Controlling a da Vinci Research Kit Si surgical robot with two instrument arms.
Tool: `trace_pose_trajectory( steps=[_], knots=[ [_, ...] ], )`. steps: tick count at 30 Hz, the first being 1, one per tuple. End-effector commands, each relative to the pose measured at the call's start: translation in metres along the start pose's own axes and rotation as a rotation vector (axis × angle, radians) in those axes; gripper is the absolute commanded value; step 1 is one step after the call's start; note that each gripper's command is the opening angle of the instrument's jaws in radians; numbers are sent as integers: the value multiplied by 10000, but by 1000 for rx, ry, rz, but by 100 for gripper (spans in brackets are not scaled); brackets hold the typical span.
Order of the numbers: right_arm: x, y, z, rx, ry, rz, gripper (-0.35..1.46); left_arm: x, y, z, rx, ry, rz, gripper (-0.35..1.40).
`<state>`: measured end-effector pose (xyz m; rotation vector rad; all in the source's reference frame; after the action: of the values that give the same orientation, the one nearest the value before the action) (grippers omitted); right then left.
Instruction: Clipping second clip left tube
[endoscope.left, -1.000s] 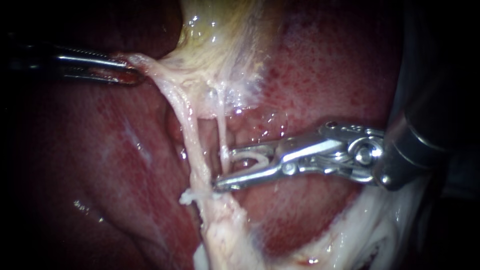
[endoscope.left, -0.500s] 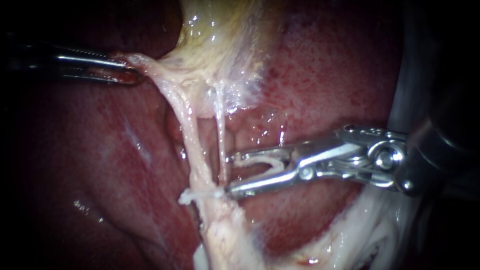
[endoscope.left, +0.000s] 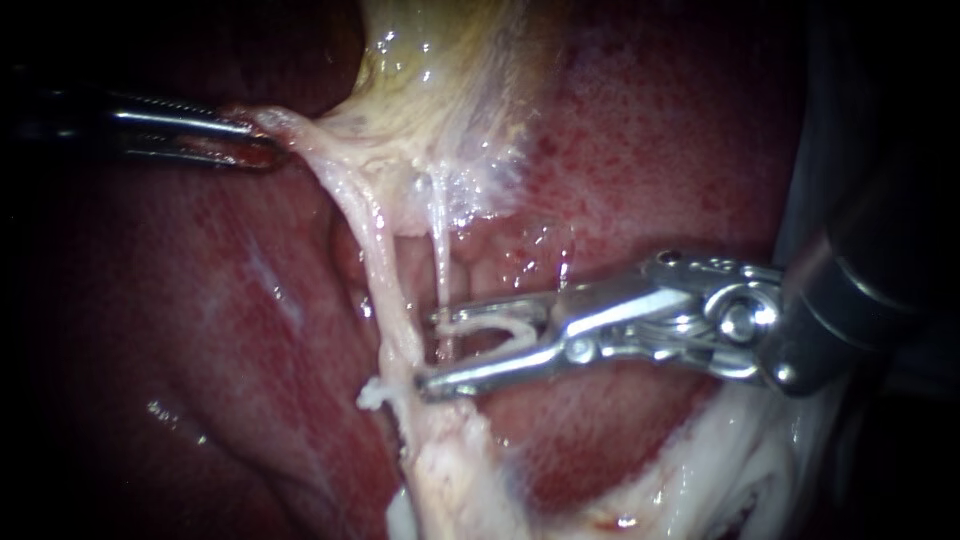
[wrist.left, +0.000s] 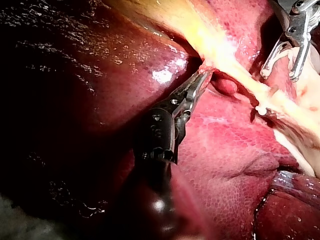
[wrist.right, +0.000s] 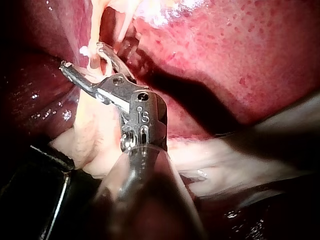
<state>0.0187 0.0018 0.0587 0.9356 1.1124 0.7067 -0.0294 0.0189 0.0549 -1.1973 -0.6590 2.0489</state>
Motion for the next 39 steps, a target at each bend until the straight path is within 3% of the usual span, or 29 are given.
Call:
trace_pose_trajectory(
  steps=[1,8,15,21,26,34,39],
  knots=[
    [-3,2,2,0,-1,-2,50,0,0,0,1,0,0,-35],
    [-22,22,11,-3,-6,-15,50,0,0,0,1,0,0,-35],
    [-26,43,9,-9,-4,0,50,0,0,0,1,0,0,-35],
    [-28,51,13,-3,-10,4,50,0,0,0,1,0,0,-35],
    [-25,49,20,18,-25,5,50,0,0,0,1,0,0,-35],
    [-17,30,51,52,-45,2,50,-1,-1,0,1,0,0,-35],
    [-13,26,67,63,-40,1,50,-1,-1,1,1,0,0,-35]
  ],
)
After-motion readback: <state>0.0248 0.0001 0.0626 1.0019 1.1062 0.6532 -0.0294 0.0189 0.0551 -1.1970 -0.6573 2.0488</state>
